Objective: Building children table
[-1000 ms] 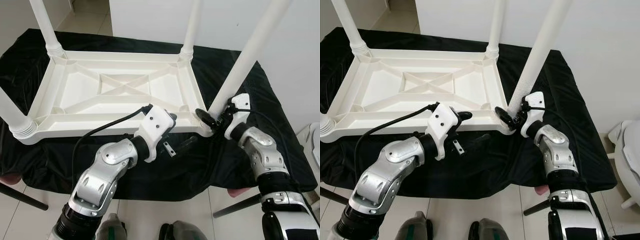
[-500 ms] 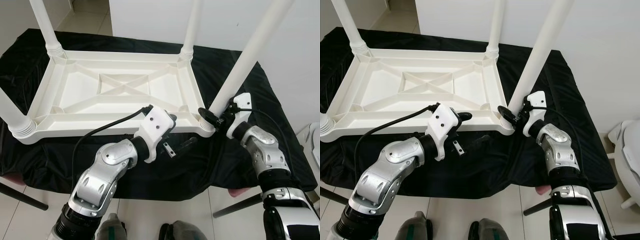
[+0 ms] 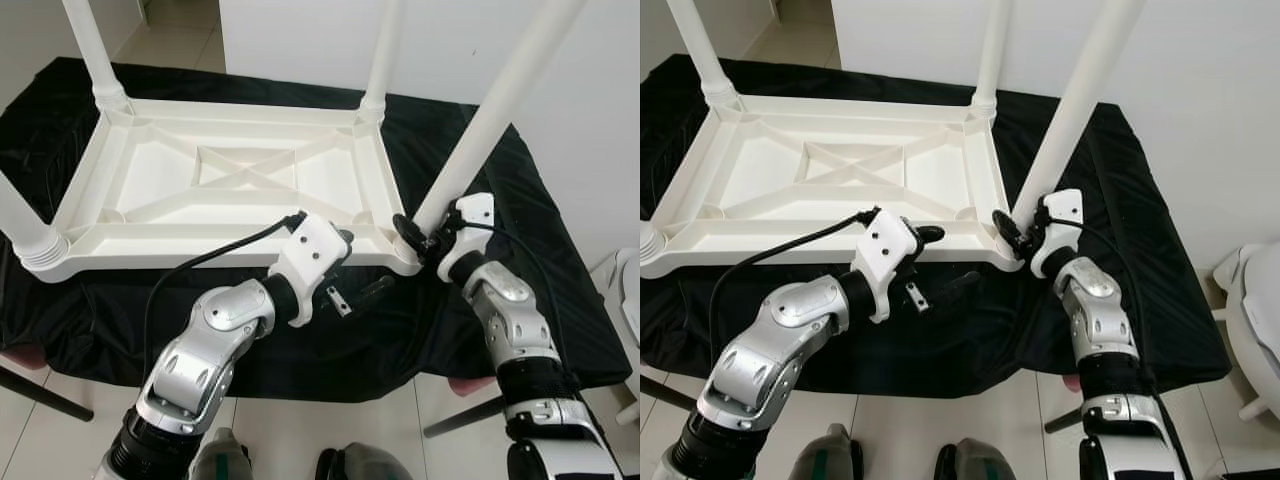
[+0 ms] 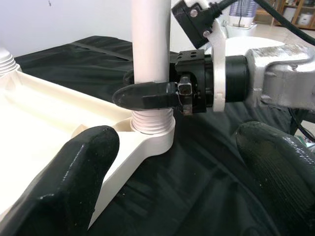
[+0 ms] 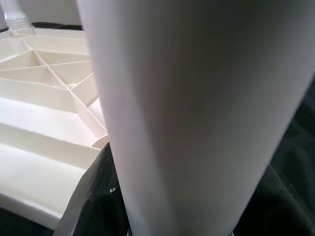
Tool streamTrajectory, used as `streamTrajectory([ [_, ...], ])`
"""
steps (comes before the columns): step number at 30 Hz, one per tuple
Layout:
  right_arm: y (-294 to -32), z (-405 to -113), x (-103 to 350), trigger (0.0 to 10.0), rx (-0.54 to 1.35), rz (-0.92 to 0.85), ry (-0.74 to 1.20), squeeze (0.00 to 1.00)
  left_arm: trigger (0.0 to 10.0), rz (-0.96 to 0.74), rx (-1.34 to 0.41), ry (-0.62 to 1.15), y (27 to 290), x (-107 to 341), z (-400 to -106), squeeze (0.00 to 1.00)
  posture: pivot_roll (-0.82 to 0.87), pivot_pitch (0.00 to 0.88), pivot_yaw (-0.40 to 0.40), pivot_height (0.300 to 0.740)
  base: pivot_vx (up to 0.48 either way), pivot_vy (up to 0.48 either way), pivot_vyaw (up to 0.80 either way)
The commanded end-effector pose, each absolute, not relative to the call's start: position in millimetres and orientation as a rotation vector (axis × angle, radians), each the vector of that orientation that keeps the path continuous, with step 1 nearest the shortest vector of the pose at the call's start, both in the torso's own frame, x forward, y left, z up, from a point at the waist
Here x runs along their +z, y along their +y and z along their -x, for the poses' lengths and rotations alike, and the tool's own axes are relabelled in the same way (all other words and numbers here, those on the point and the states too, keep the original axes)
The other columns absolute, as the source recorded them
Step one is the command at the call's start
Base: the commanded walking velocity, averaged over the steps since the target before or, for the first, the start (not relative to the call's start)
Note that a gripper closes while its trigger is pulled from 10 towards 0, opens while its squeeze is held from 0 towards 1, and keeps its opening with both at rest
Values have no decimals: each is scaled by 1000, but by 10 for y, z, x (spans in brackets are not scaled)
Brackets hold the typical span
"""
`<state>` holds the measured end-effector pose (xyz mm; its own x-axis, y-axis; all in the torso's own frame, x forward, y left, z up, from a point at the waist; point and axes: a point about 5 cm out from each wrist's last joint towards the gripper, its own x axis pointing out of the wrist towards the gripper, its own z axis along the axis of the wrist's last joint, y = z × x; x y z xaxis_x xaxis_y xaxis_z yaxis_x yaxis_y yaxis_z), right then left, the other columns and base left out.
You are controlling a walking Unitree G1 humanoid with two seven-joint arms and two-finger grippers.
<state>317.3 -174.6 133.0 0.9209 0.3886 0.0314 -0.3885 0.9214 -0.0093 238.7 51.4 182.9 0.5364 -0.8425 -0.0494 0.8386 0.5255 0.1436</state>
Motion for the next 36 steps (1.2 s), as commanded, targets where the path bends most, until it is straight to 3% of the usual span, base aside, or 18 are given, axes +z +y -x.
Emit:
streamTrajectory([
  [1,-1710,-3157,1359,10000,366,-3,-41,0,10000,-161,-974,-16,521,1792,-2400,0,18,1,-76,740,0,0,0],
  [4,-1719,-3127,1364,10000,203,11,-42,0,10000,-161,-978,-16,515,1791,-2400,0,16,0,-76,740,0,0,0],
  [10,-1700,-3097,1346,10000,125,-2,-32,0,10000,-161,-980,-16,513,1790,-2399,0,13,0,-77,740,0,0,0],
  [14,-1506,-2938,1312,10000,-47,-59,-1,0,10000,-160,-989,-15,501,1781,-2395,0,16,0,-76,740,0,0,0],
  [30,-1411,-2895,1318,10000,-60,-76,30,0,10000,-168,-1002,-17,497,1782,-2385,0,16,0,-76,740,0,0,0],
  [31,-1419,-2919,1321,10000,-43,-68,27,718,10000,-169,-1002,-17,495,1779,-2388,0,16,0,-77,740,0,0,0],
  [32,-1439,-2945,1340,10000,-8,-87,15,1000,10000,-169,-1001,-18,494,1780,-2392,0,17,0,-79,740,0,0,0],
  [36,-1499,-2992,1381,10000,35,-89,-15,1000,10000,-170,-1000,-21,493,1788,-2399,0,16,0,-80,740,0,0,0],
])
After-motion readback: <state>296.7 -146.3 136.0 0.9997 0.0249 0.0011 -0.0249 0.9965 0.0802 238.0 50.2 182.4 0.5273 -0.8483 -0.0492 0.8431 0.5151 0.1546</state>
